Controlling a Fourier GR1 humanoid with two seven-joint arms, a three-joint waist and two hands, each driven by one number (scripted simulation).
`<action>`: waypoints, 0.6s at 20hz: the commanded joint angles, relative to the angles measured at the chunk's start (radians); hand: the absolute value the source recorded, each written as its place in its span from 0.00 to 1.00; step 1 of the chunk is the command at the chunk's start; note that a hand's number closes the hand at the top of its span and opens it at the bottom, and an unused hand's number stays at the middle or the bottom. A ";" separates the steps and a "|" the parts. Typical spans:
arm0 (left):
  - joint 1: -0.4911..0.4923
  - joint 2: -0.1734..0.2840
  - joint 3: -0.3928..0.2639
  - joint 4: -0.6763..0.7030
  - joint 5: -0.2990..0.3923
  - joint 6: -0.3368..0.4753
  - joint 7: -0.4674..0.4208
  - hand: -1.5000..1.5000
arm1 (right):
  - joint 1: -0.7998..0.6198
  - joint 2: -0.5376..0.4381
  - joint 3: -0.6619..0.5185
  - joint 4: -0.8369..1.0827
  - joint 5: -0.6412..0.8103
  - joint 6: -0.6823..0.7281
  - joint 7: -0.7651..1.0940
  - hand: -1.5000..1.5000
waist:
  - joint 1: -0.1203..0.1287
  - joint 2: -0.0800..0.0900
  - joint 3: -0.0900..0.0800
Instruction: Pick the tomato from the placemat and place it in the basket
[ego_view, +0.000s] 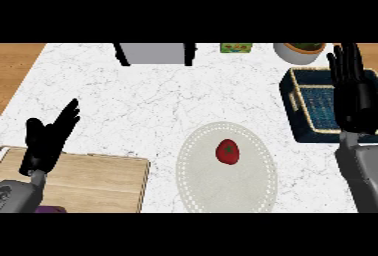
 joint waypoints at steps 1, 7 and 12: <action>0.042 -0.061 -0.003 -0.011 -0.022 0.023 -0.018 0.50 | -0.013 0.077 0.051 -0.036 0.042 -0.042 -0.008 1.00 | 0.015 0.028 0.012; 0.124 -0.103 -0.054 0.001 0.052 -0.002 0.088 0.50 | -0.132 0.146 0.289 0.001 0.083 0.136 -0.005 1.00 | 0.100 0.038 0.009; 0.166 -0.112 -0.077 -0.020 0.044 0.017 0.101 0.50 | -0.123 0.365 0.467 0.105 0.254 -0.150 -0.008 0.00 | 0.066 0.031 0.009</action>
